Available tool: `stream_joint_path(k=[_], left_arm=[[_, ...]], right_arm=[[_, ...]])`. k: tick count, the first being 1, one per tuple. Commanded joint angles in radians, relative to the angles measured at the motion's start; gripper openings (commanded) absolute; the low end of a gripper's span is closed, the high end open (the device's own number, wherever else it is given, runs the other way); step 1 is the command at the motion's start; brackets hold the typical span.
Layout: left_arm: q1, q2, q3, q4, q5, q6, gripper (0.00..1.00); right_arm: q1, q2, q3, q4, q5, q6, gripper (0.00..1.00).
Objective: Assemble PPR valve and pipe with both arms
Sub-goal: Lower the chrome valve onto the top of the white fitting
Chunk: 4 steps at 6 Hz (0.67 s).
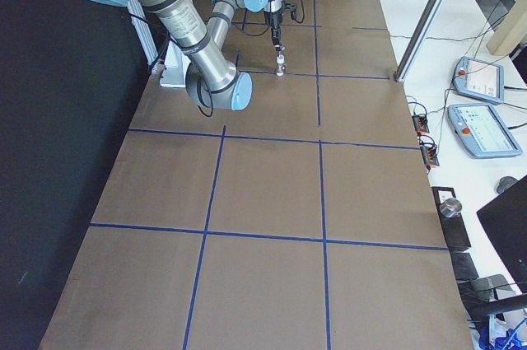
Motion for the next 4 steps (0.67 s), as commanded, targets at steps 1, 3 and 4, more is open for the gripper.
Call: stream_joint_path(k=[1, 3, 4], left_arm=[[0.0, 0.0, 0.0, 0.0, 0.0, 0.0, 1.0], [0.0, 0.0, 0.0, 0.0, 0.0, 0.002, 1.0], [0.0, 0.0, 0.0, -0.002, 0.0, 0.002, 1.0]], right_arm=[[-0.01, -0.001, -0.008, 0.0, -0.014, 0.0, 0.0], [-0.01, 0.002, -0.01, 0.0, -0.016, -0.002, 0.0], [-0.01, 0.005, -0.01, 0.0, -0.017, -0.003, 0.0]])
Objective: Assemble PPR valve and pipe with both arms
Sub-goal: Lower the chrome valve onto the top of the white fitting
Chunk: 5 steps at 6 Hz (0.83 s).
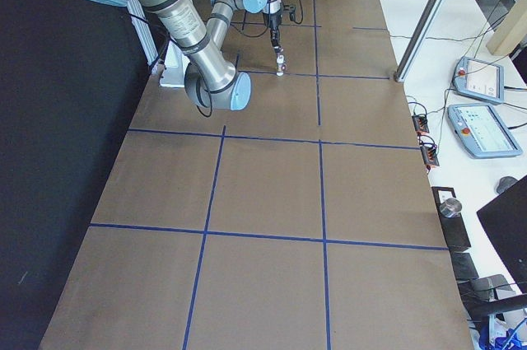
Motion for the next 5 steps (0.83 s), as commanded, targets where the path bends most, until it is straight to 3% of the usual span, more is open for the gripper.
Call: stream_joint_path(k=[1, 5], left_arm=[[0.0, 0.0, 0.0, 0.001, 0.0, 0.0, 1.0], [0.0, 0.0, 0.0, 0.001, 0.0, 0.0, 1.0]], right_arm=[[0.0, 0.005, 0.001, 0.0, -0.01, -0.001, 0.0], [0.001, 0.006, 0.003, -0.001, -0.03, -0.001, 0.0]])
